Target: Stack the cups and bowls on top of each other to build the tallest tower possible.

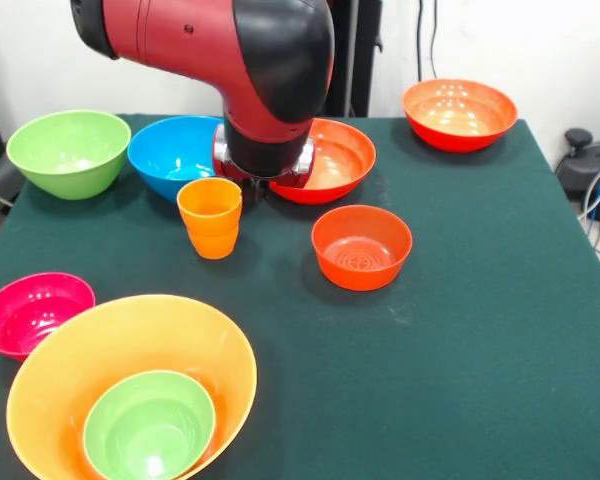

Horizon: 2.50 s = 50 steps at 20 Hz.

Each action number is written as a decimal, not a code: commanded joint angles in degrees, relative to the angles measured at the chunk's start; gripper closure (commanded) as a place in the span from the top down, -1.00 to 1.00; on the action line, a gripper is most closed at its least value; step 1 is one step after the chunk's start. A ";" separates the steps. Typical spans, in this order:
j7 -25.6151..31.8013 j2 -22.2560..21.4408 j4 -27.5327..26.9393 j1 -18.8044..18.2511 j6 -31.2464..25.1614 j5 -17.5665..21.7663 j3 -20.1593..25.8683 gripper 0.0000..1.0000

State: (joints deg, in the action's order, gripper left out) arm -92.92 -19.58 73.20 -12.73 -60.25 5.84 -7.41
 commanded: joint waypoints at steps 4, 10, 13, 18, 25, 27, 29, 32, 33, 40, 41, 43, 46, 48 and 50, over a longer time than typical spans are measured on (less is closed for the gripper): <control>8.87 -8.59 14.33 -9.42 18.53 1.45 12.73 -1.00; 7.06 -14.86 15.95 -8.96 18.21 3.74 13.22 -1.00; 7.67 -17.41 17.93 -9.95 21.18 3.91 14.89 -1.00; 7.92 -19.17 20.91 -12.30 25.62 3.69 18.04 -1.00; 7.17 -21.77 26.71 -16.96 31.52 3.99 23.19 -1.00; 5.56 -21.92 28.40 -17.58 32.75 4.58 23.14 -1.00; 3.80 -21.56 31.24 -19.12 36.22 5.20 23.72 -1.00; 3.16 -20.00 33.94 -21.17 40.08 6.87 24.74 -1.00; 2.62 -19.96 34.34 -21.22 40.08 7.06 24.49 -1.00; -0.51 -20.06 34.80 -19.74 39.34 8.92 21.90 1.00; -0.75 -19.99 35.09 -19.86 39.75 9.16 21.86 1.00; -0.79 -19.53 35.67 -20.03 40.24 9.94 21.69 1.00; -1.70 -18.47 36.71 -18.98 40.39 11.68 19.66 1.00; -4.38 -17.35 38.04 -18.35 41.52 11.42 18.27 1.00; -6.58 -16.40 39.25 -17.59 43.08 11.27 17.11 1.00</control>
State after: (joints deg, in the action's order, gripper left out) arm -92.94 -40.78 107.20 -32.81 -20.84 13.15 10.07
